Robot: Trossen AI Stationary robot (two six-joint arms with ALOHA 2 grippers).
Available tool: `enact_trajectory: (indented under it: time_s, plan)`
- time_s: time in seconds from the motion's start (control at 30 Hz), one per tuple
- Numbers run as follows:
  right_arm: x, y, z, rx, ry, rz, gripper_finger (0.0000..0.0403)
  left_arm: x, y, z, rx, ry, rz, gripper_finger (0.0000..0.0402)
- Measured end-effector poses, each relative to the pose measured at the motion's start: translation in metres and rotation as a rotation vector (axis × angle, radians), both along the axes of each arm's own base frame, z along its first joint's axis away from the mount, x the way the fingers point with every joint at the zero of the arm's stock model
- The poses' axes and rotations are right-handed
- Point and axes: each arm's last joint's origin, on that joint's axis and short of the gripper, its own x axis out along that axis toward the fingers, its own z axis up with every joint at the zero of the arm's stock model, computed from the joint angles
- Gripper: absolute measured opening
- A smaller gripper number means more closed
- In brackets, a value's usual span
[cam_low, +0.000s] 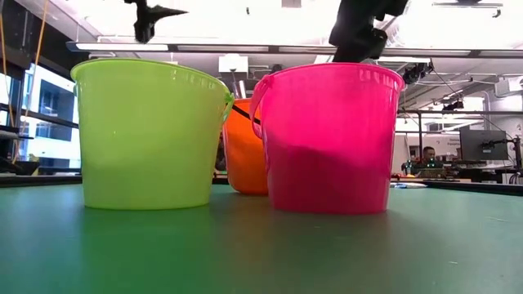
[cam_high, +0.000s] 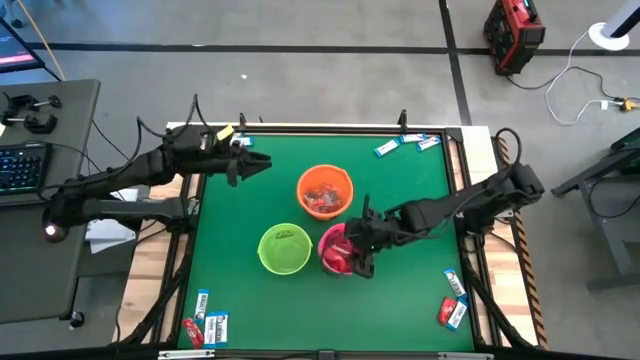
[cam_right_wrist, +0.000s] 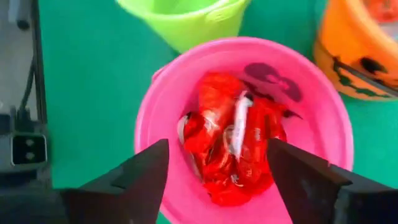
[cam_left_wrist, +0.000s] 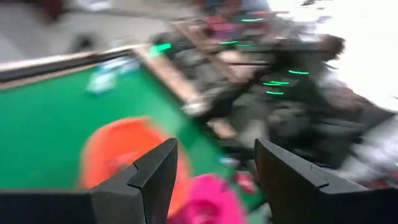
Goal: Sort candy by brand, put in halloween buckets
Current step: Put the red chocolate bar into the pink bucket
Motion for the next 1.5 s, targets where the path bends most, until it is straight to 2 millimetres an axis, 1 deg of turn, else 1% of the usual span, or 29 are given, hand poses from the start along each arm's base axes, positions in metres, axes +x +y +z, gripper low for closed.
enact_trajectory:
  time_s: [0.07, 0.17, 0.27, 0.33, 0.43, 0.5, 0.57, 0.67, 0.77, 0.87, 1.07, 1.13, 1.2, 1.23, 1.33, 1.4, 1.43, 1.5]
  plan:
    - [-0.001, -0.006, 0.005, 0.021, -0.011, -0.045, 0.0275, -0.001, 0.009, -0.009, -0.030, 0.174, 0.116, 0.0201]
    - [-0.002, -0.013, 0.007, 0.037, -0.009, -0.095, 0.0276, 0.001, 0.035, -0.023, -0.012, 0.511, 0.199, 0.0192]
    - [-0.001, -0.020, 0.006, 0.043, 0.005, -0.131, 0.0275, 0.006, 0.073, -0.037, -0.027, 0.784, 0.210, 0.0184]
    - [0.000, -0.024, 0.007, 0.052, 0.002, -0.156, 0.0275, 0.009, 0.101, -0.051, -0.054, 0.942, 0.205, 0.0180]
    - [0.001, -0.029, 0.007, 0.082, 0.002, -0.208, 0.0275, 0.011, 0.139, -0.077, -0.103, 1.136, 0.182, 0.0179]
    - [0.002, -0.030, 0.007, 0.107, 0.002, -0.244, 0.0275, 0.012, 0.159, -0.097, -0.142, 1.252, 0.168, 0.0179]
    - [0.002, -0.030, 0.007, 0.127, 0.002, -0.273, 0.0275, 0.013, 0.176, -0.117, -0.175, 1.356, 0.146, 0.0179]
    - [0.003, -0.029, 0.008, 0.158, -0.013, -0.314, 0.0275, 0.015, 0.194, -0.140, -0.185, 1.481, 0.124, 0.0179]
    - [0.004, -0.027, 0.009, 0.188, -0.027, -0.342, 0.0275, 0.017, 0.205, -0.157, -0.181, 1.552, 0.084, 0.0179]
    - [0.005, -0.025, 0.010, 0.199, -0.042, -0.365, 0.0275, 0.017, 0.213, -0.169, -0.183, 1.596, 0.071, 0.0179]
    - [0.003, -0.018, 0.010, 0.178, -0.060, -0.391, 0.0275, 0.010, 0.222, -0.183, -0.204, 1.640, 0.072, 0.0178]
    - [0.002, -0.016, 0.010, 0.173, -0.066, -0.404, 0.0275, 0.008, 0.224, -0.186, -0.213, 1.636, 0.048, 0.0171]
    - [0.002, -0.014, 0.010, 0.165, -0.070, -0.405, 0.0275, 0.007, 0.225, -0.189, -0.221, 1.627, 0.013, 0.0152]
    - [0.002, -0.014, 0.010, 0.163, -0.071, -0.403, 0.0275, 0.006, 0.224, -0.191, -0.226, 1.628, 0.006, 0.0136]
    - [0.001, -0.011, 0.010, 0.163, -0.071, -0.396, 0.0275, 0.004, 0.224, -0.189, -0.238, 1.631, 0.001, 0.0067]
    - [0.001, -0.010, 0.010, 0.161, -0.071, -0.390, 0.0275, 0.003, 0.222, -0.182, -0.235, 1.628, 0.004, 0.0023]
    - [0.001, -0.010, 0.010, 0.157, -0.072, -0.387, 0.0275, 0.003, 0.221, -0.177, -0.231, 1.617, 0.013, 0.0015]
    - [0.001, -0.009, 0.010, 0.141, -0.073, -0.369, 0.0275, 0.003, 0.220, -0.163, -0.216, 1.587, 0.048, 0.0021]
